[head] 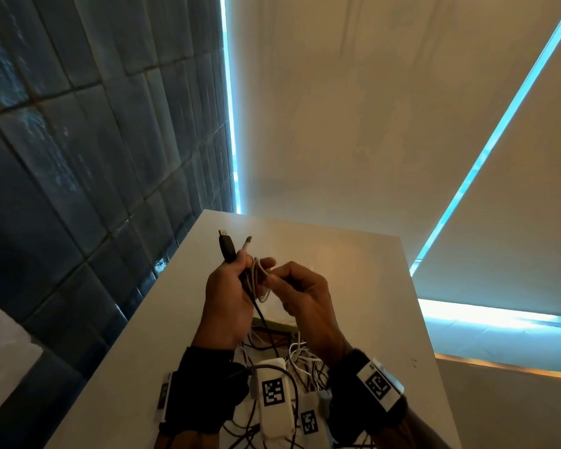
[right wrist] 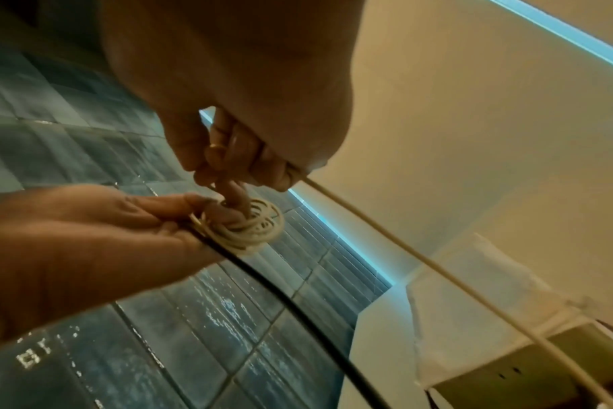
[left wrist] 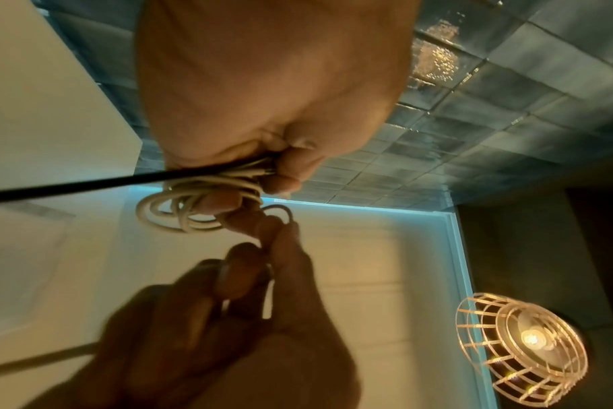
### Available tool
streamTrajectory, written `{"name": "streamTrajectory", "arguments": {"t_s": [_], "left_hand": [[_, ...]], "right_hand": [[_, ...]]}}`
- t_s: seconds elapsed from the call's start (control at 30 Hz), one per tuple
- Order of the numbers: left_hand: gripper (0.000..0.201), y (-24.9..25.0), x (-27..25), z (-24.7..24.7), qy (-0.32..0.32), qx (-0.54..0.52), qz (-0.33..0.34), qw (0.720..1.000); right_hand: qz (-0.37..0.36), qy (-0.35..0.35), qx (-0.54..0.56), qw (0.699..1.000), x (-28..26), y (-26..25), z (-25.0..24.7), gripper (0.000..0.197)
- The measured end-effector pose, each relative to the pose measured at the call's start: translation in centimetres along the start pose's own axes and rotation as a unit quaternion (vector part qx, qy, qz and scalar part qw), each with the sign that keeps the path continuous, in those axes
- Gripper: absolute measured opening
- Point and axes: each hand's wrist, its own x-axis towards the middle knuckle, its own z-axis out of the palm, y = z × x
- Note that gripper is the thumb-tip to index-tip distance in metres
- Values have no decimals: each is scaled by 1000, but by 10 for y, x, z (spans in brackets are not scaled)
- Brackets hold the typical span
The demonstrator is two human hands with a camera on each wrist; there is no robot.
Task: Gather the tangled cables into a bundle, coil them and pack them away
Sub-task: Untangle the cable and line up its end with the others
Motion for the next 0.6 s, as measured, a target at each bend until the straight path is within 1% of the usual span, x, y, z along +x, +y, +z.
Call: {"name": "streamTrajectory", "arguments": {"t_s": [0.1, 0.17, 0.23, 0.37, 0.5, 0.6], "left_hand": [[32, 5, -3, 2, -36, -61, -6, 997], [34, 4, -4, 4, -52, -89, -7, 995], [35, 2, -4, 4, -60, -102, -5, 993], [35, 5, -5, 1, -64, -91, 28, 993], [34, 8, -8, 3, -75, -53, 45, 995], [35, 9, -11, 5, -79, -24, 56, 995]], "right_hand": [[47, -28, 22, 998, -11, 13, -2, 19], [84, -44, 62, 994, -17, 19, -4, 25], [110, -53, 78, 989, -21, 28, -7, 28], [140, -53, 54, 987, -29, 57, -15, 34], [162, -20, 14, 986, -36, 78, -23, 32], [166, -9, -25, 986, -36, 98, -27, 32]]}}
